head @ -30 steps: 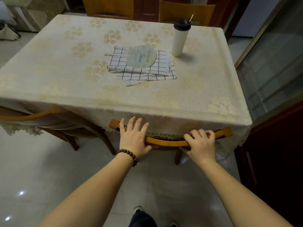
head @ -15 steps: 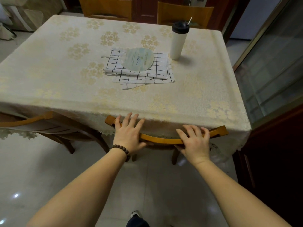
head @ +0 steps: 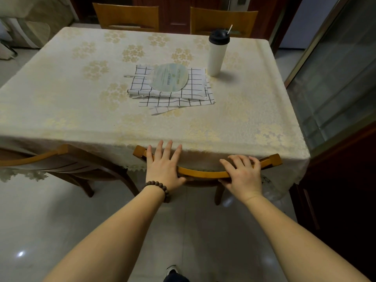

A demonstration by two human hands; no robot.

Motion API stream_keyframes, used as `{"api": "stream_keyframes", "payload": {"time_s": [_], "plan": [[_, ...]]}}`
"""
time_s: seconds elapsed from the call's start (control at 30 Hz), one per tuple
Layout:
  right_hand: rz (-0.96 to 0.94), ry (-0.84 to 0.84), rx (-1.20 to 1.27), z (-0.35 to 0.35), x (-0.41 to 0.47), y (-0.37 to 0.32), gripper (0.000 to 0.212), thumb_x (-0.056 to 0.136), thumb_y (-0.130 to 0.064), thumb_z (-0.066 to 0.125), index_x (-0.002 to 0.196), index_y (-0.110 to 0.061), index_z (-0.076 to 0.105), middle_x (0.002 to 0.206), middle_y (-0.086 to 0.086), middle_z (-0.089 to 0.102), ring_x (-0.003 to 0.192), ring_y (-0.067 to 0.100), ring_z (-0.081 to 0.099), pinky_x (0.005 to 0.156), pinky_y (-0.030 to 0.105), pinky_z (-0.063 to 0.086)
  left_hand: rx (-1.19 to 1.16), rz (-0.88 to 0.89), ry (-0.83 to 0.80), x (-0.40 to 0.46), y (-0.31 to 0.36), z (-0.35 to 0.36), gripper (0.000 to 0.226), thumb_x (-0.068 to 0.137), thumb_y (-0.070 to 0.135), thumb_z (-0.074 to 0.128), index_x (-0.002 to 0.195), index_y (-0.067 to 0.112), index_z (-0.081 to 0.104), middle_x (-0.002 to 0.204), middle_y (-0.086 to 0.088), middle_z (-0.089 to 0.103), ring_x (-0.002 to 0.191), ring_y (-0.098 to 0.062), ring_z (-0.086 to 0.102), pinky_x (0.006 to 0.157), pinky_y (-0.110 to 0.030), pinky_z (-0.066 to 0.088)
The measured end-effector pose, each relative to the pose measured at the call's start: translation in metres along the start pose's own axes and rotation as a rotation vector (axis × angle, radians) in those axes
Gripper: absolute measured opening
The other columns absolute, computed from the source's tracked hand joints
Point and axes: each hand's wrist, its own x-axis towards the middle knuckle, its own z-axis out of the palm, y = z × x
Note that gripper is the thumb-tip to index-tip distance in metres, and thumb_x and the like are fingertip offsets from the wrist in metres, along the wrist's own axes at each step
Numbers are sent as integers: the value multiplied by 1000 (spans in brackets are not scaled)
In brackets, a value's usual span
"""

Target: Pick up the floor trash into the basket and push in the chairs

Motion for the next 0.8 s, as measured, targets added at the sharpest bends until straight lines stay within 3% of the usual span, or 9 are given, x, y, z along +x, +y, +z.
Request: {"api": "stream_keyframes", "payload": {"time_s": [0.1, 0.2, 0.33, 0.57, 0.8], "plan": [[9, -62, -3, -6, 1, -2, 64, 69, -52, 71, 126, -29, 54, 127, 4, 57, 120, 27, 47, 100, 50, 29, 2, 11, -43, 1, -1, -2, 102, 72, 75, 51, 150, 34, 0, 160, -4, -1, 145, -31, -10, 113, -59, -11], [6, -160, 17, -14, 0, -1, 75, 74, -66, 56, 139, -36, 35, 142, 0, 42, 133, 24, 30, 108, 48, 18, -4, 23, -105, 1, -1, -7, 107, 68, 89, 34, 150, 33, -4, 160, -4, -4, 145, -30, -11, 109, -57, -17], [29, -303, 161, -34, 1, 0, 87, 74, -79, 40, 146, -39, 14, 153, -2, 23, 143, 21, 7, 114, 50, 7, -131, 40, -149, -3, -6, -21, 103, 72, 86, 30, 151, 29, -5, 161, -4, -1, 147, -25, -8, 115, -53, -10], [203, -235, 443, -61, -5, -21, 69, 87, -64, 38, 146, -32, 22, 152, 4, 27, 143, 23, 10, 116, 50, 10, -389, -51, -12, -35, -9, -39, 85, 88, 64, 42, 152, 19, 8, 159, -8, 13, 146, -27, 6, 119, -44, 10], [229, -148, 533, -69, -28, -47, 68, 88, -59, 43, 146, -31, 22, 155, 3, 20, 144, 21, 5, 117, 49, 11, -420, -87, 113, -70, 2, -37, 78, 90, 61, 39, 150, 16, 19, 156, -7, 22, 146, -24, 10, 119, -45, 13]]}}
